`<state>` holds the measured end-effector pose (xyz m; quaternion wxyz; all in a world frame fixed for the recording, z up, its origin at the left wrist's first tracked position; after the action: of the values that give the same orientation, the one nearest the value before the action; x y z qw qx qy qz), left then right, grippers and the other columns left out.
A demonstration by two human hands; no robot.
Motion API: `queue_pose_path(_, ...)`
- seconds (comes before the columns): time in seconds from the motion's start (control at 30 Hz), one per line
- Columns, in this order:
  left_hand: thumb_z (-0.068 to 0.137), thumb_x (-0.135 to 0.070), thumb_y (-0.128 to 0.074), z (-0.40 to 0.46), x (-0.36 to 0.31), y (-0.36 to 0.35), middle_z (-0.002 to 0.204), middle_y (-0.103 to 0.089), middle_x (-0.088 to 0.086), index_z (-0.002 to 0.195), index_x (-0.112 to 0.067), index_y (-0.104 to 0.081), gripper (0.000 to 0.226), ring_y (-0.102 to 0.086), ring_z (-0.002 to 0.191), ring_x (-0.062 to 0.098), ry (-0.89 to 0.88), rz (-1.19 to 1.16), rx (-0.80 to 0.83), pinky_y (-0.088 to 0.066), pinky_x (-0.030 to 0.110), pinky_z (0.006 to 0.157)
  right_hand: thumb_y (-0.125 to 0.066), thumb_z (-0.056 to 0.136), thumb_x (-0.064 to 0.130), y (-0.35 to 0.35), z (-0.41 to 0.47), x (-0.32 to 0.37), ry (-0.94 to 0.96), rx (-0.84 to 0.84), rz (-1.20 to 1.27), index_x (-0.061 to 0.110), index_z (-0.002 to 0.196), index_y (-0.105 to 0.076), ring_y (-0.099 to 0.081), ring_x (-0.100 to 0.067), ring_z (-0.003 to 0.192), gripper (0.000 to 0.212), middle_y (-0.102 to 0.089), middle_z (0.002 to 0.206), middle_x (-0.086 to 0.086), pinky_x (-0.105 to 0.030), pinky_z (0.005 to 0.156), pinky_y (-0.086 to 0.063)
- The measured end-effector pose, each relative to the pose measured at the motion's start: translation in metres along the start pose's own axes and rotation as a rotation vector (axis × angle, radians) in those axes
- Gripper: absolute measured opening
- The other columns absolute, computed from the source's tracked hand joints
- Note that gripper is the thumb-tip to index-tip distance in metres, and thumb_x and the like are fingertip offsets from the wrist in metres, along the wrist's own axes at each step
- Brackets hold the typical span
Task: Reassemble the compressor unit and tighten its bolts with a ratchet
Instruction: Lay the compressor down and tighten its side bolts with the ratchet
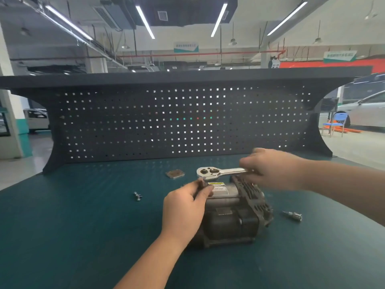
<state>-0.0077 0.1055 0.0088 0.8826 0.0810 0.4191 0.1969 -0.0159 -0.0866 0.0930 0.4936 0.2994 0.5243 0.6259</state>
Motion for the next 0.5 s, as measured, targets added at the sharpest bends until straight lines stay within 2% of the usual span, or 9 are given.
queue_pose_path(0.07, 0.087, -0.034, -0.070, 0.000, 0.002, 0.000, 0.082, -0.073, -0.023, 0.095, -0.034, -0.074, 0.008, -0.068, 0.079, 0.002, 0.030, -0.031, -0.004, -0.055, 0.035, 0.079, -0.044, 0.094, 0.054, -0.003, -0.006, 0.000, -0.064, 0.086, -0.029, 0.026, 0.073, -0.040, -0.051, -0.011, 0.063, 0.036, -0.050, 0.066, 0.008, -0.030, 0.060, -0.043)
queue_pose_path(0.17, 0.085, -0.039, -0.068, -0.004, -0.002, 0.000, 0.087, -0.071, -0.030, 0.102, -0.045, -0.065, 0.018, -0.067, 0.083, -0.002, -0.013, -0.041, 0.010, -0.056, 0.032, 0.081, -0.043, 0.092, 0.059, -0.020, -0.035, 0.026, -0.138, 0.198, 0.115, 0.025, 0.072, -0.045, -0.048, 0.000, 0.051, 0.039, -0.053, 0.067, 0.007, -0.015, 0.048, -0.037)
queue_pose_path(0.23, 0.081, -0.042, -0.062, -0.006, -0.005, 0.000, 0.084, -0.070, -0.029, 0.101, -0.051, -0.058, 0.022, -0.066, 0.078, 0.000, -0.041, -0.015, 0.006, -0.056, 0.032, 0.075, -0.043, 0.091, 0.059, -0.027, -0.053, 0.050, -0.187, 0.158, 0.308, 0.025, 0.082, -0.050, -0.055, -0.001, 0.059, 0.037, -0.058, 0.076, 0.007, -0.016, 0.055, -0.043)
queue_pose_path(0.27, 0.079, -0.043, -0.060, -0.006, -0.005, -0.001, 0.082, -0.070, -0.028, 0.099, -0.051, -0.059, 0.022, -0.066, 0.077, 0.000, -0.032, -0.018, 0.005, -0.055, 0.033, 0.074, -0.043, 0.092, 0.057, -0.028, -0.059, 0.062, -0.193, 0.140, 0.408, 0.025, 0.088, -0.052, -0.058, -0.004, 0.069, 0.034, -0.060, 0.082, 0.008, -0.017, 0.062, -0.046)
queue_pose_path(0.3, 0.077, -0.041, -0.060, -0.006, -0.004, -0.001, 0.079, -0.070, -0.027, 0.096, -0.050, -0.061, 0.021, -0.065, 0.076, 0.000, -0.016, -0.031, 0.008, -0.055, 0.033, 0.073, -0.042, 0.094, 0.053, -0.032, -0.062, 0.071, -0.201, 0.121, 0.501, 0.026, 0.090, -0.052, -0.058, -0.004, 0.073, 0.029, -0.060, 0.083, 0.009, -0.012, 0.064, -0.045)
queue_pose_path(0.33, 0.077, -0.039, -0.062, -0.005, -0.005, -0.001, 0.076, -0.070, -0.026, 0.093, -0.050, -0.062, 0.019, -0.064, 0.073, 0.000, -0.005, -0.038, 0.008, -0.053, 0.032, 0.070, -0.042, 0.096, 0.048, -0.035, -0.063, 0.077, -0.222, 0.109, 0.583, 0.026, 0.086, -0.050, -0.054, -0.001, 0.070, 0.026, -0.057, 0.079, 0.011, -0.006, 0.058, -0.040)
queue_pose_path(0.4, 0.083, -0.029, -0.068, -0.004, -0.004, -0.002, 0.065, -0.066, -0.023, 0.085, -0.048, -0.063, 0.020, -0.055, 0.060, 0.003, -0.026, -0.013, 0.002, -0.043, 0.027, 0.058, -0.040, 0.099, 0.040, -0.038, -0.065, 0.088, -0.269, 0.134, 0.685, 0.026, 0.076, -0.042, -0.044, 0.003, 0.060, 0.028, -0.048, 0.070, 0.011, -0.004, 0.049, -0.036)
queue_pose_path(0.47, 0.086, -0.021, -0.068, -0.002, -0.003, 0.000, 0.053, -0.056, -0.014, 0.071, -0.046, -0.063, 0.029, -0.042, 0.053, 0.010, -0.056, 0.029, -0.002, -0.032, 0.027, 0.052, -0.041, 0.099, 0.039, -0.042, -0.064, 0.084, -0.251, 0.137, 0.637, 0.026, 0.075, -0.040, -0.044, 0.003, 0.056, 0.027, -0.046, 0.069, 0.011, -0.007, 0.048, -0.036)
queue_pose_path(0.5, 0.086, -0.023, -0.066, -0.001, -0.003, 0.001, 0.050, -0.051, -0.010, 0.070, -0.047, -0.062, 0.029, -0.038, 0.052, 0.012, -0.077, 0.029, 0.002, -0.030, 0.028, 0.051, -0.042, 0.098, 0.041, -0.042, -0.062, 0.076, -0.232, 0.122, 0.570, 0.027, 0.077, -0.042, -0.047, 0.002, 0.057, 0.026, -0.048, 0.069, 0.011, -0.009, 0.049, -0.037)
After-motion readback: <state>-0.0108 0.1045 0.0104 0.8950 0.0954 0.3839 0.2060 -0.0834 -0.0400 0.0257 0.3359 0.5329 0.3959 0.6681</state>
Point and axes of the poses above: each hand's wrist, its own z-axis towards the middle knuckle, its own y-axis out of the back of the hand, x = y × z, the point moved 5 cm from there along z, towards the middle knuckle
